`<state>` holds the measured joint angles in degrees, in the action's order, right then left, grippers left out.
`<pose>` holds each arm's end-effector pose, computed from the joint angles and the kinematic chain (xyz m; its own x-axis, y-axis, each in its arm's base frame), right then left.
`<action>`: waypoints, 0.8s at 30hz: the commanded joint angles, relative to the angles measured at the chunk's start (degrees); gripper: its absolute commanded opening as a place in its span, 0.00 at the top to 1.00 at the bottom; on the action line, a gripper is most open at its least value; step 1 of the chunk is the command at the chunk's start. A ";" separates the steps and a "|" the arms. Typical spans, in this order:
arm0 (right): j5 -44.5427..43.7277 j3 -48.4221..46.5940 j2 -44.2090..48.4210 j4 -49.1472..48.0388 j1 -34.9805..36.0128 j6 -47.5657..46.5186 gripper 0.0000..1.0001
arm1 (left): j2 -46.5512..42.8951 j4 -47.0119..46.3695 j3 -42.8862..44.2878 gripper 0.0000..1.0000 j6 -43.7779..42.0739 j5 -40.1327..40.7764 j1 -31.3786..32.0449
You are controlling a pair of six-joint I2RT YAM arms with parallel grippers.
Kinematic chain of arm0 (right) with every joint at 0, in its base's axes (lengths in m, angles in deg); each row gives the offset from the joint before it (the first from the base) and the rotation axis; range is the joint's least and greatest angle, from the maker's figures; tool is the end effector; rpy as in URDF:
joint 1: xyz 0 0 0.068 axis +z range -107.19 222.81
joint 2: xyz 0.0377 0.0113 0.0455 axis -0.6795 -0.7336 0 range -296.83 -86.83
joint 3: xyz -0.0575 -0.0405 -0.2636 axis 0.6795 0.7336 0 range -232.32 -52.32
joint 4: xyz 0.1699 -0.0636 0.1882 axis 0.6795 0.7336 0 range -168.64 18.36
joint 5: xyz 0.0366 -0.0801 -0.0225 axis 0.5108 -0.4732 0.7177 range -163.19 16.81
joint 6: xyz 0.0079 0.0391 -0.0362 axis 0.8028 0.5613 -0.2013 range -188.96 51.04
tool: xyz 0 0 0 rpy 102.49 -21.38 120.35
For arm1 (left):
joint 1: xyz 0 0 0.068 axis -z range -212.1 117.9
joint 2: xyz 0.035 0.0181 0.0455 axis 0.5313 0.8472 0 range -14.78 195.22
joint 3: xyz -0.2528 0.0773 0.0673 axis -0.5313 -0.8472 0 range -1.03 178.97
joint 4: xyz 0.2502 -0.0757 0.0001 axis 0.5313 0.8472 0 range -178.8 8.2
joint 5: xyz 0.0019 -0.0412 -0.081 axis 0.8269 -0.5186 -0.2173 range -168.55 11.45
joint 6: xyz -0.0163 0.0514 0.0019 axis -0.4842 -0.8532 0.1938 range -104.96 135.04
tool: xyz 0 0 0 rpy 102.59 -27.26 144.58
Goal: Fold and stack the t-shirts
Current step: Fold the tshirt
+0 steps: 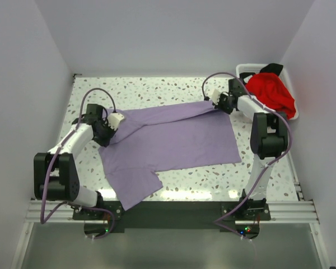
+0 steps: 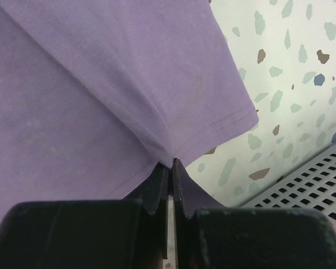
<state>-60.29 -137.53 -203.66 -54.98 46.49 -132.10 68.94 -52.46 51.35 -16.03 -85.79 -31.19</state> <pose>0.4397 0.0363 0.1824 -0.2017 -0.8843 -0.4211 -0.8173 0.3888 -0.4252 0.2729 -0.0088 0.1987 -0.7595 0.5239 -0.3855 0.5317 0.8415 0.0962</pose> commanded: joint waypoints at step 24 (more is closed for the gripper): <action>-0.78 -1.89 -0.23 0.51 -0.08 -0.76 1.00 | -3.83 7.61 2.02 1.00 2.15 -9.97 6.83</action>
<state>-60.46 -138.67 -203.77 -53.80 46.49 -132.03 65.95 -46.13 52.79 -15.38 -93.18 -25.05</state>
